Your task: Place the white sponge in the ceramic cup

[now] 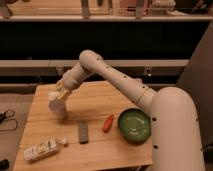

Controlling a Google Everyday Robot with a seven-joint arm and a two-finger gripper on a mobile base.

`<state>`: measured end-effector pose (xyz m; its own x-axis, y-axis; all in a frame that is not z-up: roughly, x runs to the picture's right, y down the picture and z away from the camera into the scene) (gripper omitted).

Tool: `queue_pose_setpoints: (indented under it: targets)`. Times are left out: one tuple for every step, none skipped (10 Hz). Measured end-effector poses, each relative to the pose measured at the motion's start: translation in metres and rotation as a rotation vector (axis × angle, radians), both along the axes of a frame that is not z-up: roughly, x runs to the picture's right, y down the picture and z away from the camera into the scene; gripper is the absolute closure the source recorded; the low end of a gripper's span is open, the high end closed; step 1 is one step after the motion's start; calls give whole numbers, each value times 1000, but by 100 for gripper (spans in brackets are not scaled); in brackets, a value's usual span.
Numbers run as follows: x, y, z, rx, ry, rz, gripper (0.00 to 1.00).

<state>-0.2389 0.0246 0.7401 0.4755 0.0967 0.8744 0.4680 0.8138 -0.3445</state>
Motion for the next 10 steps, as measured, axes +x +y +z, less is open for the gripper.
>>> queue_pose_setpoints:
  targets:
    - [-5, 1, 0, -1, -9, -3, 100]
    - [-10, 1, 0, 0, -15, -6, 100]
    - [-14, 2, 0, 1, -20, -9, 100]
    - [-17, 2, 2, 0, -22, -12, 100]
    - [-19, 3, 3, 0, -24, -17, 100]
    - [-22, 5, 4, -1, -25, -22, 100]
    - [-24, 6, 4, -1, -27, -26, 100]
    - [-27, 9, 3, -3, -30, -33, 98]
    - [-29, 10, 3, -5, -32, -37, 92]
    - [-30, 11, 4, -7, -34, -41, 81]
